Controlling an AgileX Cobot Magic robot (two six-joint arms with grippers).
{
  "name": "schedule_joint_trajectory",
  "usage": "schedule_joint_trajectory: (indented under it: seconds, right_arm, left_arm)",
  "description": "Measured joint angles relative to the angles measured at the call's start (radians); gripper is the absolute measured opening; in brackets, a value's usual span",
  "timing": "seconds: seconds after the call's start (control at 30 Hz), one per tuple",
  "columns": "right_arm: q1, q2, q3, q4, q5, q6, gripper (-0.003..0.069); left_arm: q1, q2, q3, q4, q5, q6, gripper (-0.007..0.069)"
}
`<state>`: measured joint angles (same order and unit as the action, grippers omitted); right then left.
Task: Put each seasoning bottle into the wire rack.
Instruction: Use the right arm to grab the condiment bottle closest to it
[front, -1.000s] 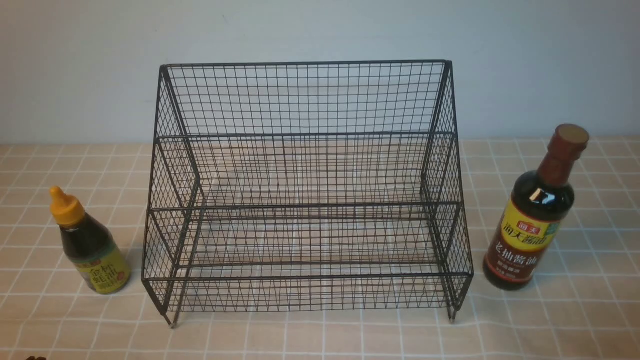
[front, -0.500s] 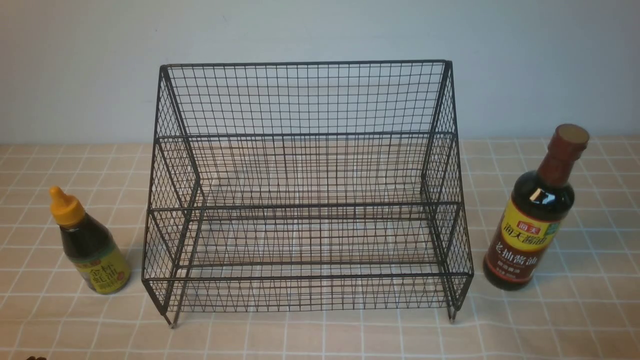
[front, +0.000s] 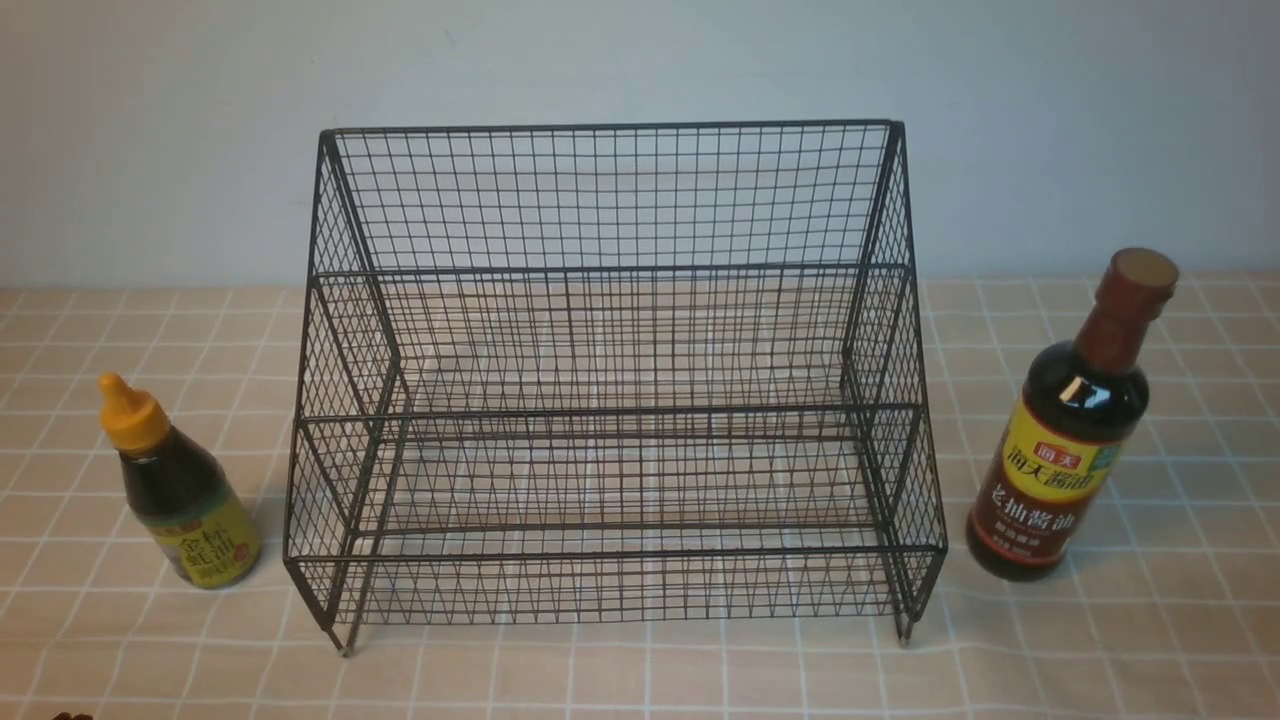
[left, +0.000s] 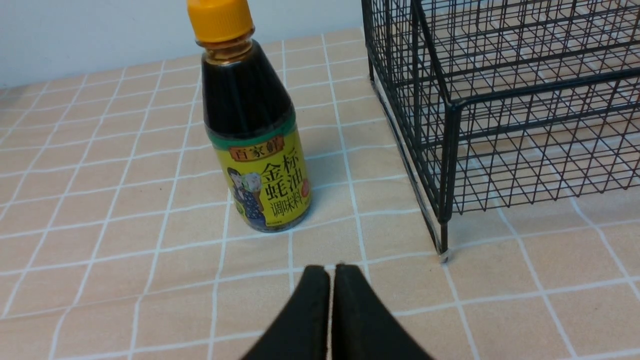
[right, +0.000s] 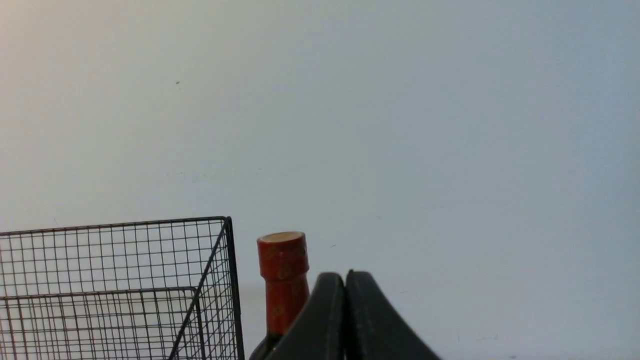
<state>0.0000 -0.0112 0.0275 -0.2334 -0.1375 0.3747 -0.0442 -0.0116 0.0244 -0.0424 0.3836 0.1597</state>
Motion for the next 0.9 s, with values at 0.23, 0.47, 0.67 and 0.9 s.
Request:
schedule_joint_trajectory:
  seconds: [0.23,0.47,0.67,0.9]
  right_arm:
    - [0.000,0.000,0.000,0.013,-0.092,0.028,-0.0010]
    - [0.000,0.024,-0.052,0.071,-0.182,0.076,-0.0010]
    - [0.000,0.258,-0.228,-0.004,-0.090,0.119,0.0004]
    - [0.000,0.590,-0.404,-0.233,-0.111,0.295,0.0074]
  left_arm:
    - [0.000,0.000,0.000,0.000,0.000,0.000,-0.0007]
    - [0.000,0.000,0.000,0.000,0.000,0.000,-0.0007]
    - [0.000,0.000,0.000,0.000,0.000,0.000,-0.0007]
    - [0.000,0.000,0.000,0.000,0.000,0.000,-0.0007]
